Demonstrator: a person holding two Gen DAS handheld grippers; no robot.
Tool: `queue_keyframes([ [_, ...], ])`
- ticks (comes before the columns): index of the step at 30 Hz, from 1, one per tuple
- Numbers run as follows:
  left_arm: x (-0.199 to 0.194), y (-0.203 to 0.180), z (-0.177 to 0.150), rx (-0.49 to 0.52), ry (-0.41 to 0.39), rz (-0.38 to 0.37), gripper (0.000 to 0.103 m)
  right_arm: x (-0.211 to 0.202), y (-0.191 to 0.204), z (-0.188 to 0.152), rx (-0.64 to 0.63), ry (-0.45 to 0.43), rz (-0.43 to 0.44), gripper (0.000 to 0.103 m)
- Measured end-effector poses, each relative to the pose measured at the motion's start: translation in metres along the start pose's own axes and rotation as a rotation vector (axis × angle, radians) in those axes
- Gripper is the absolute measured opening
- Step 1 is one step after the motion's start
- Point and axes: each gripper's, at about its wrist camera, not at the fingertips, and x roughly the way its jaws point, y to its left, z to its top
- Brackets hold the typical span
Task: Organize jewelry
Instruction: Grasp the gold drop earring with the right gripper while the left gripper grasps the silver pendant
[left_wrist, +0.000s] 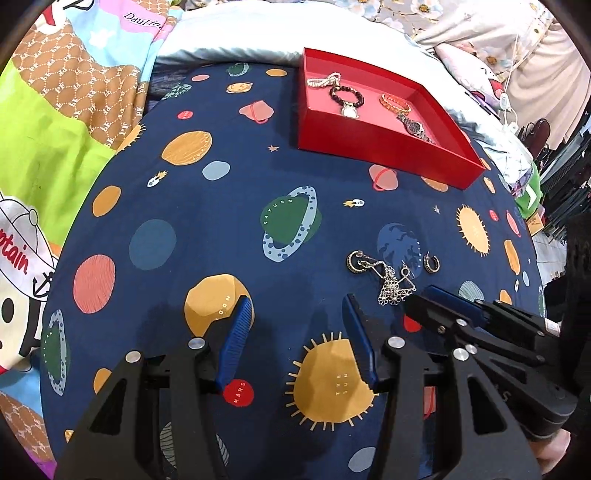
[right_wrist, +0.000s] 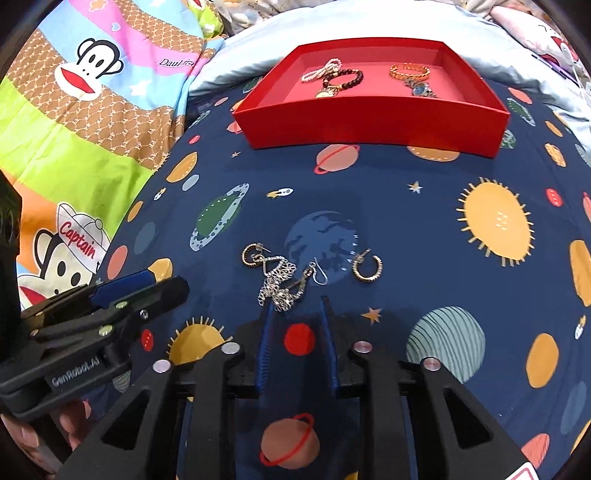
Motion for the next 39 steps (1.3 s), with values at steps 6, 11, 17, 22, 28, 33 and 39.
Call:
queue_keyframes([
  [6,0.001,-0.002,0.001,0.002,0.004,-0.007,0.049,0.009,-0.001,0.005,0.015,0.008,0.021,0.007],
  [11,0.002,-0.006,0.003,-0.002,0.012,-0.036,0.049,0.004,-0.002,0.003,0.008,-0.008,0.009,0.002],
  [17,0.011,-0.022,0.005,0.006,0.039,-0.085,0.049,-0.016,-0.015,-0.005,0.013,-0.029,-0.033,0.002],
  [22,0.021,-0.037,0.007,0.015,0.054,-0.111,0.049,-0.026,-0.031,-0.011,0.062,-0.033,-0.044,0.002],
  [28,0.026,-0.049,0.015,0.049,0.021,-0.107,0.044,-0.035,-0.041,-0.015,0.086,-0.045,-0.045,0.002],
  [33,0.033,-0.047,0.02,0.039,0.022,-0.095,0.033,-0.036,-0.043,-0.015,0.095,-0.049,-0.039,0.002],
  [39,0.038,-0.046,0.021,0.062,0.019,-0.082,0.011,-0.036,-0.045,-0.014,0.105,-0.047,-0.036,0.002],
])
